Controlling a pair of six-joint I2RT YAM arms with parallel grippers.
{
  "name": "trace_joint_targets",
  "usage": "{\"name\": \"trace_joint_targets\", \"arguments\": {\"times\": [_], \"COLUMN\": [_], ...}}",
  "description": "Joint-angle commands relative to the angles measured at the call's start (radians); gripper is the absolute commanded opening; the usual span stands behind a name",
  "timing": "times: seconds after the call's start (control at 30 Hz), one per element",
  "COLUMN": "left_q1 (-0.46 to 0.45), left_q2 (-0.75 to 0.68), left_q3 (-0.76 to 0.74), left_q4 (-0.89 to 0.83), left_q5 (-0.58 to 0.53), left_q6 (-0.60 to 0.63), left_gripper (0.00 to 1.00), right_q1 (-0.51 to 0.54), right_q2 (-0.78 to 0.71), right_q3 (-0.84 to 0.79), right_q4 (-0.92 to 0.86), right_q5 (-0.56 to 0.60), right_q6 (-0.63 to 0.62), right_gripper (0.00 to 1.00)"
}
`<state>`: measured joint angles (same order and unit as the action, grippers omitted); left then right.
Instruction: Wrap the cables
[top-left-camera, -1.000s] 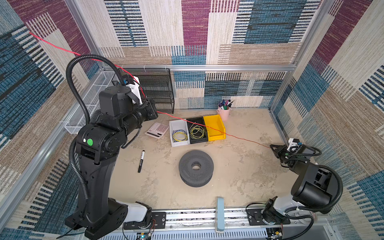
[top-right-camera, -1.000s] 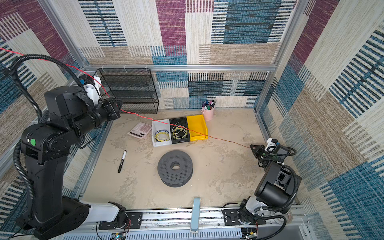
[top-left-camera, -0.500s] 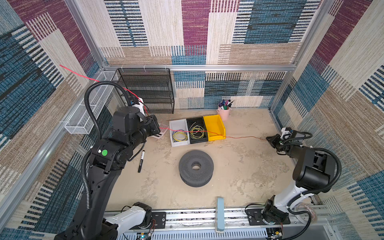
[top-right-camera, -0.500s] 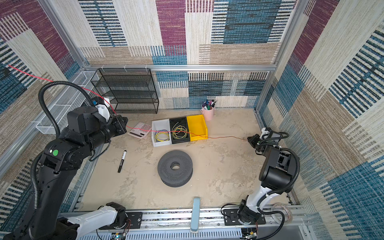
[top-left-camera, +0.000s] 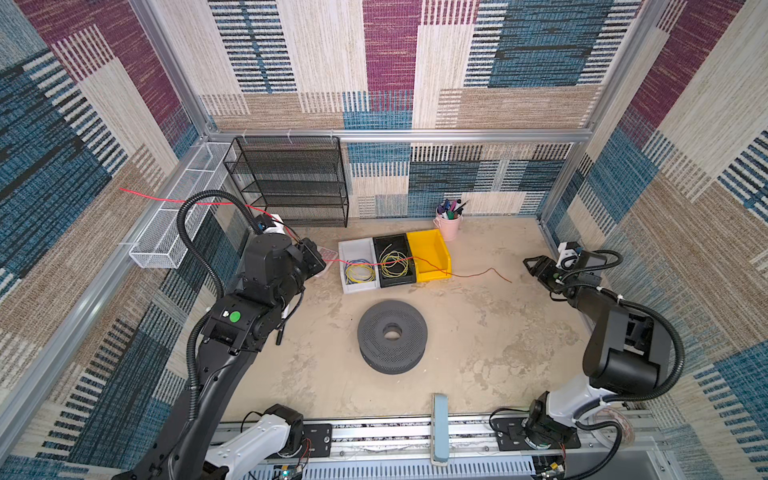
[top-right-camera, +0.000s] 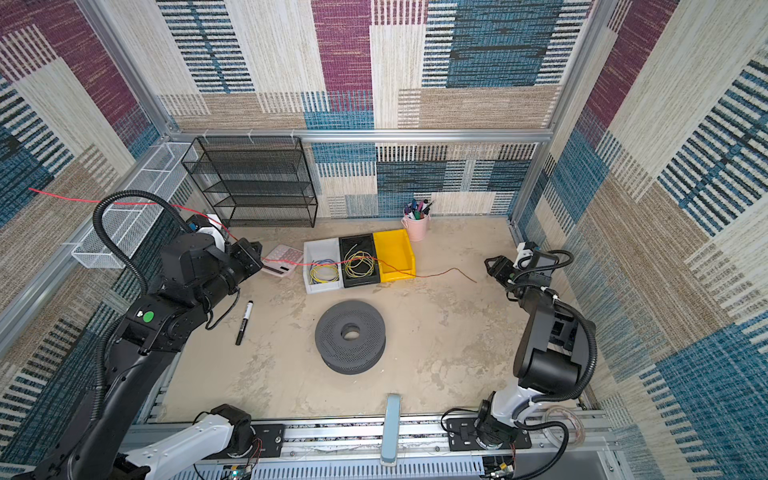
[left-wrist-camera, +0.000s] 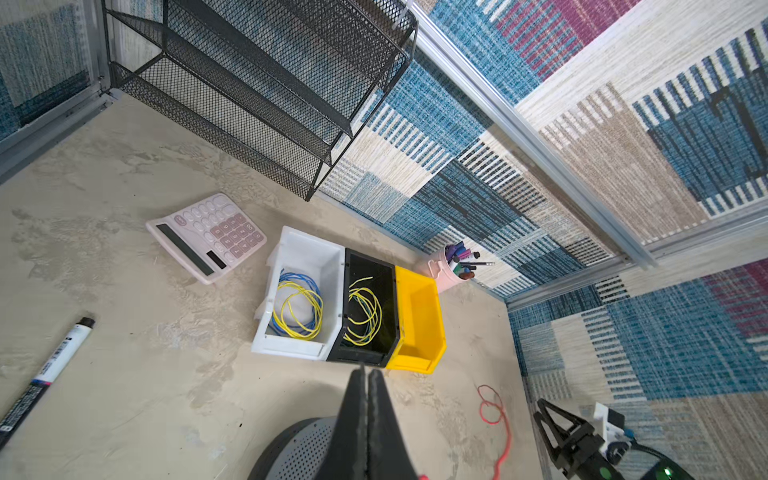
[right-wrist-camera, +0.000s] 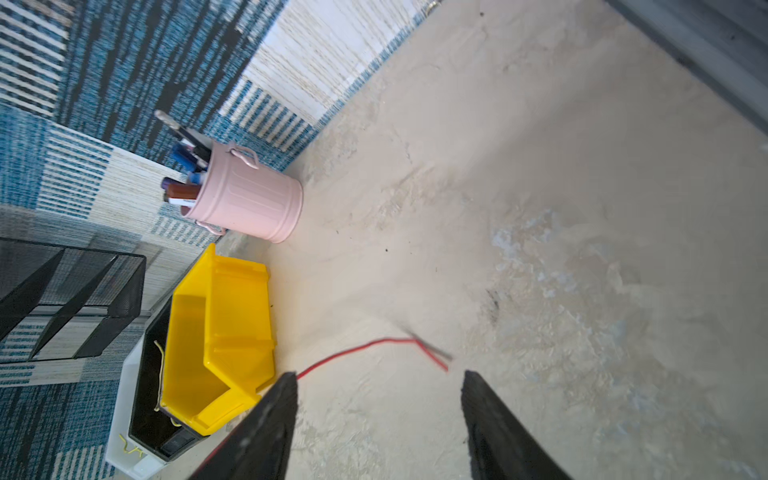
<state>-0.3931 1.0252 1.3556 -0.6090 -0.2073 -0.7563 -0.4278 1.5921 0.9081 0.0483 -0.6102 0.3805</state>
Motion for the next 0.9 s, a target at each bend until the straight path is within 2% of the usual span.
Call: {"name": "trace_joint_targets", "arguments": {"times": [0.0,0.17,0.33,0.47,0.7,0.87], "left_q1": [-0.034,-0.136,-0.293,-0.36,-0.445,-0.452], "left_q2": [0.012,0.036,0.05,0.092,0.118,0.095], "left_q3": [-0.013,-0.023,-0.103,-0.16,-0.157,-0.135], "left_q4": [0.111,0.126,0.165,0.204,0.217,0.156], "left_q5": [-0.043,-0.138,-0.304,-0.312,-0.326,-0.292], "left_q6": [-0.043,-0.029,-0.06,-0.093,-0.096,-0.091], "left_gripper": [0.0,0.0,0.0,0.0,0.0,0.0], "right_q1": [0.015,0.092,0.264,0.451,0.789,0.929], "right_q2": [-0.062,-0.174,-0.297,-0.369,-0.35,-0.281], "right_q3": [-0.008,-0.027,0.054,0.178,0.326,0.351], "right_q4": [0.012,0.015,-0.062,-0.155,-0.257,-0.257], "right_q5": [-0.002,-0.076,-0.172,-0.189,-0.245,-0.299], "right_q6": [-0.009,-0.013,-0.072,-0.148,-0.341,-0.416], "right_gripper": [0.73,0.72,0.7,0.71,0.74,0.77]}}
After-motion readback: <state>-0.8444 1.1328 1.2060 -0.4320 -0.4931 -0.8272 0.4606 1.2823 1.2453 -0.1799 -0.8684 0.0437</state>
